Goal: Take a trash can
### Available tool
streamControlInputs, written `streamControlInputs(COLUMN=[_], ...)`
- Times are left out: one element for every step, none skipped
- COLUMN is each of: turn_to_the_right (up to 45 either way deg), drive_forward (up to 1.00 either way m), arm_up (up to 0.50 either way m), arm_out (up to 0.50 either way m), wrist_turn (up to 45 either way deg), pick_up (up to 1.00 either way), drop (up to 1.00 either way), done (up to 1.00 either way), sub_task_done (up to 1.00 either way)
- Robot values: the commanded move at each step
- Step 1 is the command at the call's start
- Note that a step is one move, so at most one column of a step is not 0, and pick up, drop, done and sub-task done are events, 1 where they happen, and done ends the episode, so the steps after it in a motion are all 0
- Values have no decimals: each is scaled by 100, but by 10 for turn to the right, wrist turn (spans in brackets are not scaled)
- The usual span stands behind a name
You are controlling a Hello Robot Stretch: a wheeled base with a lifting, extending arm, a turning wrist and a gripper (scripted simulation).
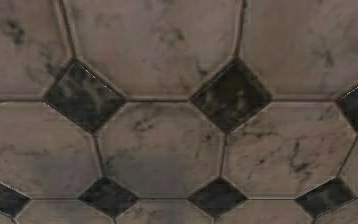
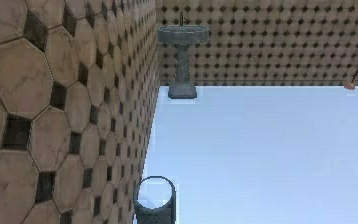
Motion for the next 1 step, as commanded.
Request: streamControlInputs(turn_to_the_right=[0], drive_forward=[0], arm_up=[0], arm_out=[46], wrist_turn=[0], pick_up=[0], drop=[0], done=[0], sub_task_done=[0])
